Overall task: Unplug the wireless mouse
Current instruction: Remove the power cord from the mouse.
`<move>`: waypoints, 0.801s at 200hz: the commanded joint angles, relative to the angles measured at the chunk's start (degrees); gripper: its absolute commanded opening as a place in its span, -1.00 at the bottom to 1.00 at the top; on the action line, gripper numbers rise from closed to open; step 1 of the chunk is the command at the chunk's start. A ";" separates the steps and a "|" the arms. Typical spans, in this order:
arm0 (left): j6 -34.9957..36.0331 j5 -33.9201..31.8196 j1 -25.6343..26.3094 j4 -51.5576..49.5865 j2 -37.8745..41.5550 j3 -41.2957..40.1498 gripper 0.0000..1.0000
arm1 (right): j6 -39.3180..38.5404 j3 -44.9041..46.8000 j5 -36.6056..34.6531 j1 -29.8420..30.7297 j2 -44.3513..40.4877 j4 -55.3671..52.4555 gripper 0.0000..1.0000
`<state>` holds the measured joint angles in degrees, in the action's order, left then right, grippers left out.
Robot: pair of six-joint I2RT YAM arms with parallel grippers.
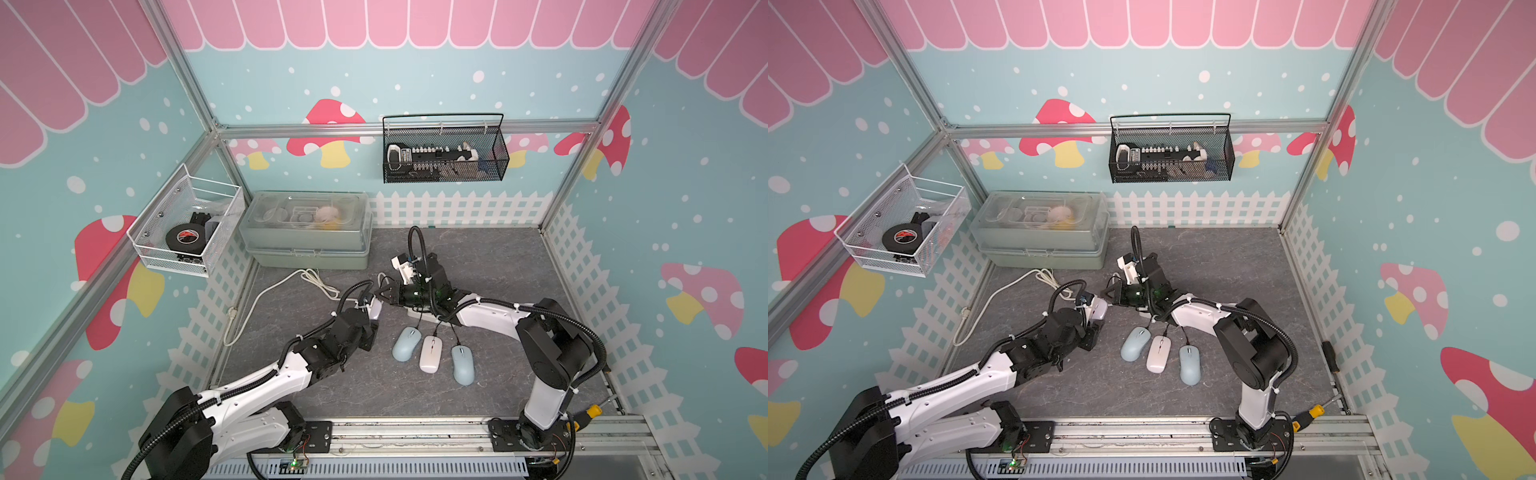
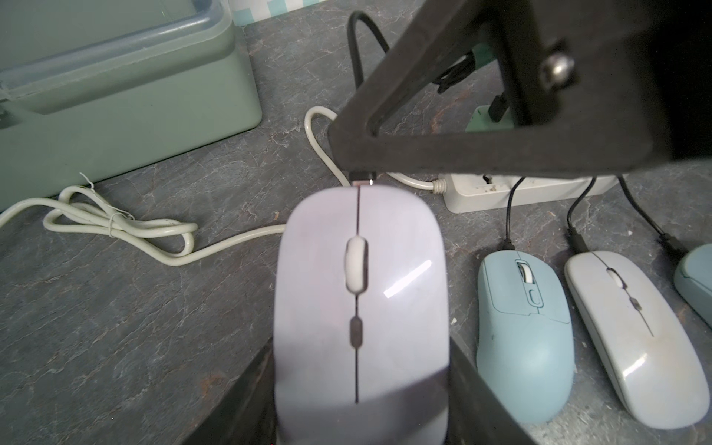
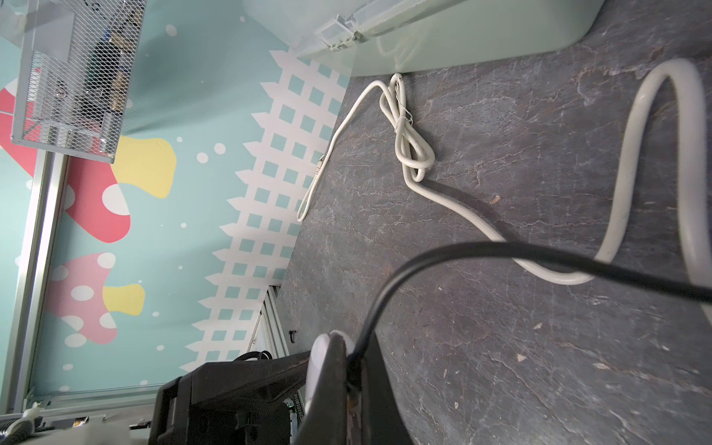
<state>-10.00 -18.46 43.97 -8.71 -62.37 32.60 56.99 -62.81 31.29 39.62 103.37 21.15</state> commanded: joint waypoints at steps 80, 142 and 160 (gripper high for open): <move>0.42 -0.17 0.85 -1.00 0.35 -0.27 -0.37 | 2.34 -1.27 -1.58 -3.44 1.08 2.99 -1.00; 0.17 -0.17 1.65 -1.35 0.01 -0.25 -0.38 | 5.98 -3.74 0.97 -4.16 4.44 6.50 -1.00; -0.10 -0.17 1.81 -1.52 -0.01 -0.31 -0.38 | 6.03 -4.83 4.01 -4.83 5.00 6.24 -1.00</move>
<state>-10.04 -19.68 44.40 -8.14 -62.52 32.60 62.08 -64.55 37.36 37.69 106.80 24.01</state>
